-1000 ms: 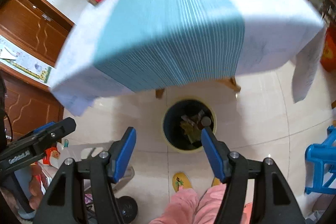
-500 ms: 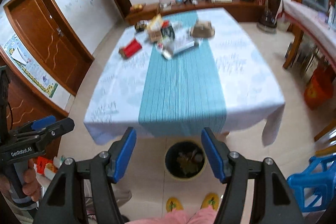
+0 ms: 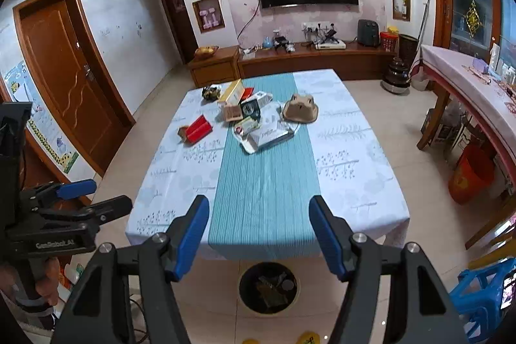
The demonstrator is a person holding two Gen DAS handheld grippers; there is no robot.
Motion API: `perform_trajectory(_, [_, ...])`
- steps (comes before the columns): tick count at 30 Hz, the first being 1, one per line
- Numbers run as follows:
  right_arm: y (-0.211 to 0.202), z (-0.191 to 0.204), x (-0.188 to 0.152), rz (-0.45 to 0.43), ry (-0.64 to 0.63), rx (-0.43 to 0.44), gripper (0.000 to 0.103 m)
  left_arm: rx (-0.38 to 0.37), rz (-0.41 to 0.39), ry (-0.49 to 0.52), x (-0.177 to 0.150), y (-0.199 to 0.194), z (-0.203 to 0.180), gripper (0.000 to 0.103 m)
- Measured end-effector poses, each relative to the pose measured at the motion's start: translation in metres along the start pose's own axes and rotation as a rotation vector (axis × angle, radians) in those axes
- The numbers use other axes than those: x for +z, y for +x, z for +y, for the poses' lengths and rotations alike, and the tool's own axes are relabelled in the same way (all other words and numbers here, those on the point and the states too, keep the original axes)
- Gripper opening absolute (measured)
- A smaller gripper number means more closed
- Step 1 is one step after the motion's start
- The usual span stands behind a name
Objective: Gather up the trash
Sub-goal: 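Raise both empty tools back toward the table, then grasp the silver box with the left tool while the right tool grasps the beige pulp tray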
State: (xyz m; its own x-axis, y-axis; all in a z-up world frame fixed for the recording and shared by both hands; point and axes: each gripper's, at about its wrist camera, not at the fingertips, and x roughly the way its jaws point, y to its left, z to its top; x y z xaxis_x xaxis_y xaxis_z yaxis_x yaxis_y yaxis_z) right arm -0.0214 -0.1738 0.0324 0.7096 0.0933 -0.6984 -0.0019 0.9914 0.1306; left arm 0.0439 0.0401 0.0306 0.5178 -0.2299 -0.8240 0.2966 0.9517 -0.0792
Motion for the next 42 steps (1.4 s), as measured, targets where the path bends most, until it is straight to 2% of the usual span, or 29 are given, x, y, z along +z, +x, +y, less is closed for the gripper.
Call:
perform_trajectory(5, [0.028, -0.018, 0.014, 0.035, -0.010, 0.010, 0.064, -0.020, 0.037, 0.009, 0.026, 0.032, -0.012, 0.089])
perform_trajectory(10, [0.076, -0.055, 0.041, 0.062, 0.004, 0.047, 0.064, -0.058, 0.122, -0.025, 0.060, 0.094, -0.024, 0.089])
perform_trajectory(15, [0.141, -0.094, 0.081, 0.098, -0.051, 0.104, 0.064, -0.098, 0.184, -0.029, 0.109, 0.174, -0.042, 0.089])
perform_trajectory(20, [0.209, -0.140, 0.120, 0.169, -0.092, 0.150, 0.064, -0.057, 0.271, 0.027, 0.157, 0.266, -0.055, 0.089])
perform_trajectory(23, [0.247, -0.160, 0.136, 0.207, -0.135, 0.167, 0.064, -0.038, 0.326, 0.069, 0.175, 0.315, -0.059, 0.089])
perform_trajectory(28, [0.309, -0.179, 0.154, 0.267, -0.193, 0.192, 0.064, 0.004, 0.415, 0.106, 0.192, 0.373, -0.062, 0.089])
perform_trajectory(31, [0.333, -0.182, 0.161, 0.287, -0.208, 0.221, 0.064, 0.009, 0.458, 0.111, 0.194, 0.394, -0.060, 0.089])
perform_trajectory(33, [0.345, -0.180, 0.164, 0.295, -0.228, 0.240, 0.064, 0.016, 0.485, 0.117, 0.195, 0.406, -0.060, 0.090])
perform_trajectory(34, [0.350, -0.179, 0.165, 0.301, -0.241, 0.254, 0.064, 0.040, 0.470, 0.135, 0.197, 0.409, -0.062, 0.090])
perform_trajectory(42, [0.379, -0.170, 0.175, 0.318, -0.356, 0.316, 0.064, 0.047, 0.534, 0.144, 0.203, 0.445, -0.067, 0.088])
